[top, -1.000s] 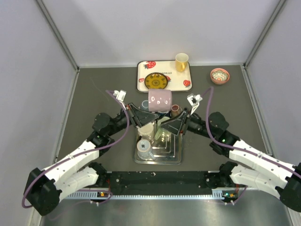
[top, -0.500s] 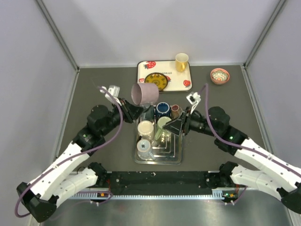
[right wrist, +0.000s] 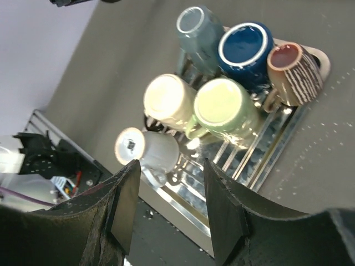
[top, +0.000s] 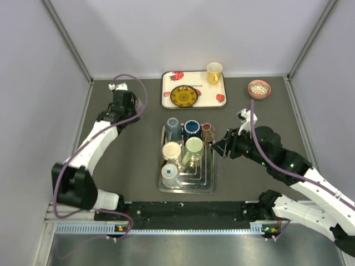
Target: Turn the mug right side up
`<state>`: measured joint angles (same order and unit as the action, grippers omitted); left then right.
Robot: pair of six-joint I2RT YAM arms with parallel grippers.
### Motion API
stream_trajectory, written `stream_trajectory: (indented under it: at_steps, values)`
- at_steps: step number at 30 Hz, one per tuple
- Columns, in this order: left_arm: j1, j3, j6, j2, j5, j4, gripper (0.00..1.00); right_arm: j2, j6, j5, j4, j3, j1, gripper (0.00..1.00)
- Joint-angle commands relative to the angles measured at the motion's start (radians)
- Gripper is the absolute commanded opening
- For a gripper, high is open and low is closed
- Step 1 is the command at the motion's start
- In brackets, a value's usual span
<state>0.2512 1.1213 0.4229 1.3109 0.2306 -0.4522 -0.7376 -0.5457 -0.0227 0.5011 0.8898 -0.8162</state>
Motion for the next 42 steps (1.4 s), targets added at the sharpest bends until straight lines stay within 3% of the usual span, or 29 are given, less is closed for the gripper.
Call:
stream_trajectory:
  at_steps: [1,15,27,28,29,32,38,41,42]
  values:
    - [-0.052,0.133,-0.052,0.15,-0.001,0.041,0.0,0.0,0.042,-0.085,0.063,-0.017,-0.008,0.49]
    - [-0.087,0.469,-0.13,0.603,0.023,-0.014,0.0,-0.085,0.078,-0.166,0.065,-0.049,-0.008,0.52]
    - [-0.084,0.534,-0.101,0.709,0.003,-0.06,0.0,-0.132,0.089,-0.189,0.053,-0.037,-0.009,0.54]
    - [-0.082,0.529,-0.099,0.711,0.007,-0.065,0.02,-0.137,0.087,-0.191,0.053,-0.037,-0.008,0.55]
    - [-0.084,0.531,-0.098,0.712,0.012,-0.071,0.13,-0.14,0.086,-0.186,0.053,-0.038,-0.008,0.55]
    - [-0.084,0.517,-0.085,0.699,0.021,-0.085,0.35,-0.143,0.084,-0.18,0.053,-0.043,-0.009,0.58]
    - [-0.084,0.476,-0.075,0.591,0.053,-0.074,0.51,-0.128,0.072,-0.184,0.053,-0.051,-0.009,0.61]
    - [-0.082,0.477,-0.053,0.518,0.076,-0.108,0.54,-0.126,0.075,-0.198,0.056,-0.049,-0.008,0.8]
    - [-0.082,0.473,-0.041,0.46,0.084,-0.117,0.55,-0.126,0.073,-0.209,0.056,-0.051,-0.008,0.97]
